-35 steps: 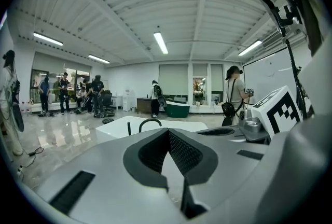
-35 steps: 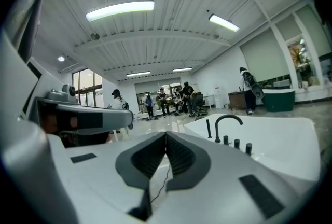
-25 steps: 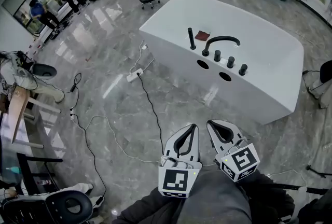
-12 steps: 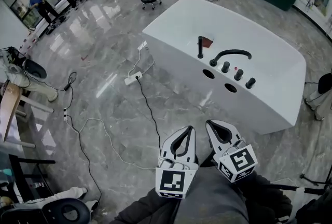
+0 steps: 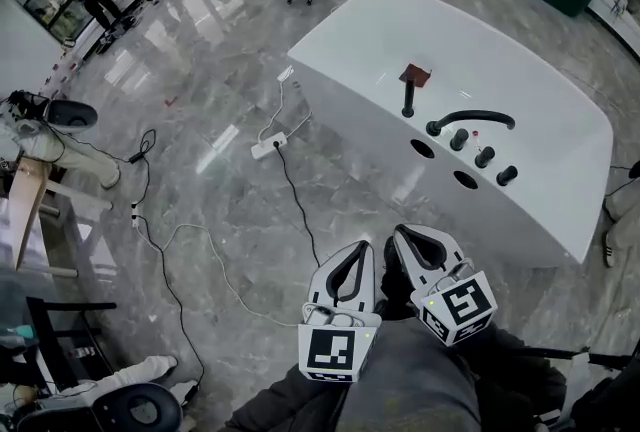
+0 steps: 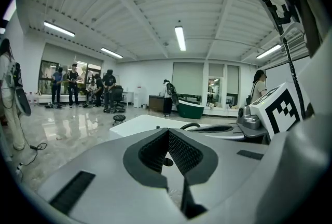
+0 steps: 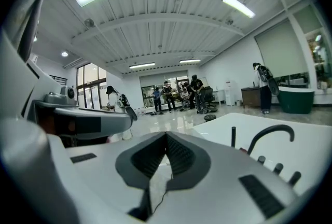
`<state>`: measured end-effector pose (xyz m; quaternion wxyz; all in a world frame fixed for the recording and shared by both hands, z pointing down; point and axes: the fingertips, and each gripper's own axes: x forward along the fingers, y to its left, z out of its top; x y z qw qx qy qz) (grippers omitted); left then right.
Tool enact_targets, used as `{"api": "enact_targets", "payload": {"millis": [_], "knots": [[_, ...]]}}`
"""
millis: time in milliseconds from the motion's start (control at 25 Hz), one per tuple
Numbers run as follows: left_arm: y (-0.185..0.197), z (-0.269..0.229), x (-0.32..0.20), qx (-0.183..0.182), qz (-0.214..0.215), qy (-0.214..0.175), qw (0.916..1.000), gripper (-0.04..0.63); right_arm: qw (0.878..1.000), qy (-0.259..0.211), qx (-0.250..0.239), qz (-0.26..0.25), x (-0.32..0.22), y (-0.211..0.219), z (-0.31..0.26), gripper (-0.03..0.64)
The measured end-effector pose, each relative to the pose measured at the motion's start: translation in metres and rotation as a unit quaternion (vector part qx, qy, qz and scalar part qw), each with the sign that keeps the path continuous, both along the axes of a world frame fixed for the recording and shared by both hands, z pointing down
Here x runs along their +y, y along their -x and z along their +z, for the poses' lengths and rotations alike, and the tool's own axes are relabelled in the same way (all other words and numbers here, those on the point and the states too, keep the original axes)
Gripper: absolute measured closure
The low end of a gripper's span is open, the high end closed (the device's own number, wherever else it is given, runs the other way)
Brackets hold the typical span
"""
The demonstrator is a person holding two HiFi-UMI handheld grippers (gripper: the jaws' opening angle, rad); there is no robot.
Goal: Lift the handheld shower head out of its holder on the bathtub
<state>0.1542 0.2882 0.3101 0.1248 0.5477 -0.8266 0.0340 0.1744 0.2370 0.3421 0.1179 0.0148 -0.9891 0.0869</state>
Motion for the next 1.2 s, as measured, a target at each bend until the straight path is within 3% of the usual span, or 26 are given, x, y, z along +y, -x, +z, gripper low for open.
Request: {"api": "enact_targets", "payload": {"millis": [600,800,1200], "knots": [[0.118,-0.002,-0.14,-0.001,-0.02,0.031,0.9993,0.592,0.999,0.031,-0.003,-0.019,-0.141,0.124,0.003,0.612],[0.145,0.0,-0.162,-0.008,-0.018,0.055,0.9983,0.592,0.999,0.049,-0.011,-0.013,-0.168,0.152,0.004,0.612],[0.22,0.029,-0.19,0.014,0.004,0.04,0.9991,0.592,0.999,0.04,0.016,0.013,-0.193,0.217,0.034,0.612]]}}
